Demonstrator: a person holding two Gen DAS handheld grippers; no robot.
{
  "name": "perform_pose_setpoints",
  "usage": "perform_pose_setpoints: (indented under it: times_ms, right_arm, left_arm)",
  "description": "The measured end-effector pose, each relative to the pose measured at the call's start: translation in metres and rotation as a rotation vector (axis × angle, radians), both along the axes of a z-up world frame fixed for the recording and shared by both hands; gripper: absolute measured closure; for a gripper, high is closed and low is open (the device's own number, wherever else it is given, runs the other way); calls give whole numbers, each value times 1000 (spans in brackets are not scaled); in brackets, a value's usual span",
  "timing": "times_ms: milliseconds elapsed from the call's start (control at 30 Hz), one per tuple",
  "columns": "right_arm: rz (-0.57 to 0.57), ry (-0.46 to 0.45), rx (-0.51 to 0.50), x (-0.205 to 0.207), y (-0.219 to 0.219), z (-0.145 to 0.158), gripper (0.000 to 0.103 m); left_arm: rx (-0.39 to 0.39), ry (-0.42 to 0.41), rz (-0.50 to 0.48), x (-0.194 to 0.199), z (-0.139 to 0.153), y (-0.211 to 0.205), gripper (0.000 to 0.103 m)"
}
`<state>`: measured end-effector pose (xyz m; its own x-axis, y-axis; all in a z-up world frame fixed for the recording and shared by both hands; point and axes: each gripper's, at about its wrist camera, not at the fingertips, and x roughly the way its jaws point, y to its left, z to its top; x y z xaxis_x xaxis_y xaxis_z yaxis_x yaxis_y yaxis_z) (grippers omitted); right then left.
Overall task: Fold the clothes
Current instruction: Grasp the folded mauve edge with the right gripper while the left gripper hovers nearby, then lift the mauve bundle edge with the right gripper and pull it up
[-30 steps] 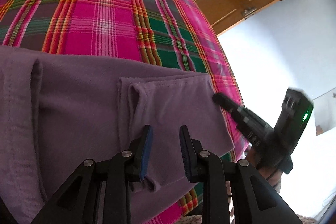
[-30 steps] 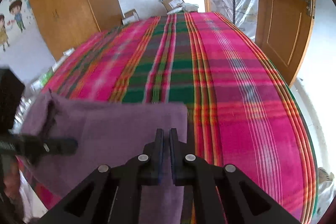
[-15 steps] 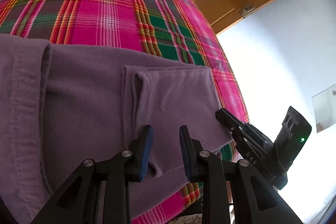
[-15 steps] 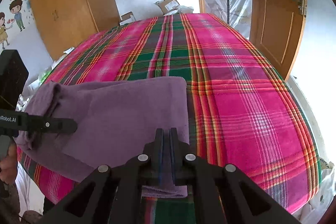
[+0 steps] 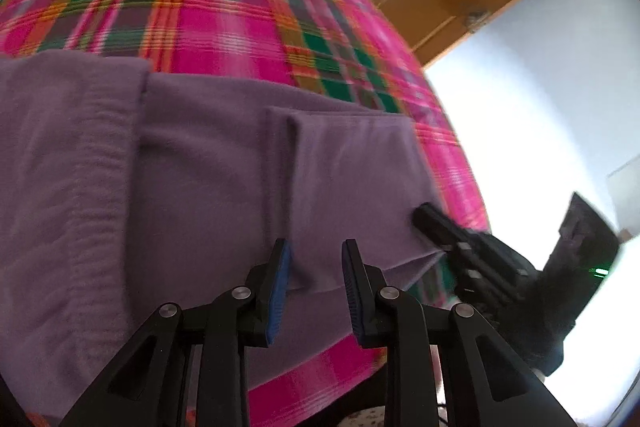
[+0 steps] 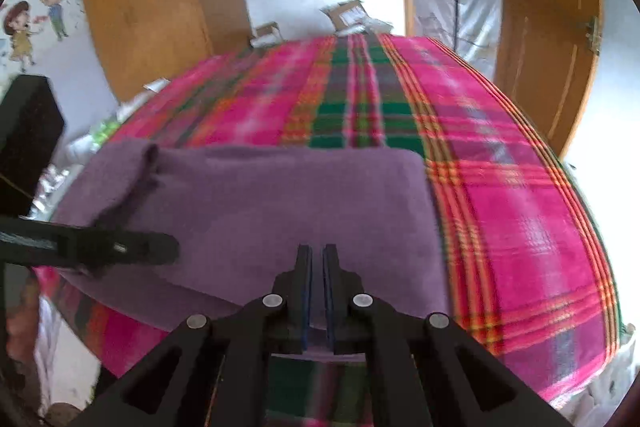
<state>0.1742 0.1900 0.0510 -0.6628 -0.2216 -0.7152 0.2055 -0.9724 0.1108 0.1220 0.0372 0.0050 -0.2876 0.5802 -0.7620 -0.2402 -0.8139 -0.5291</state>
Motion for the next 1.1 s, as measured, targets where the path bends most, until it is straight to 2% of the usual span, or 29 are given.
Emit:
perform_pose_setpoints:
  times_ms: [100,167,267,400,533,667,800,900,1100]
  right_arm:
    - [58,18,-21,-2,-20,1,97]
    - [89,-4,-40,-8,-33,-7,97]
    - [100,-19,-16,-11,-44,-16,97]
    - [103,-4,-29,-17,-50,-7,97]
    - [103,23,-60,-43,-61,2,97]
    - [88,-39,-46,-70,-74,-11,97]
    - [82,-44,-18,-75,-80,-12,97]
    - [75,-49,-38,-70,-76,-6,97]
    - [118,-26,-37,-33,-80,-4,97]
  left_arm:
    - [16,33,6,4,10,-6,76]
    - [18,52,17,7,16,-11,76]
    - [23,59,56,9,22,-25,76]
    - [44,102,100,15,38,-44,76]
    - [4,150,156,18,52,-64,72]
    - [-9,125,230,18,44,-95,72]
    - [-13,107,307,21,35,-130,72]
    - [-17,111,368,23,35,-157,72]
    - [-8,111,479,34,30,-203,72]
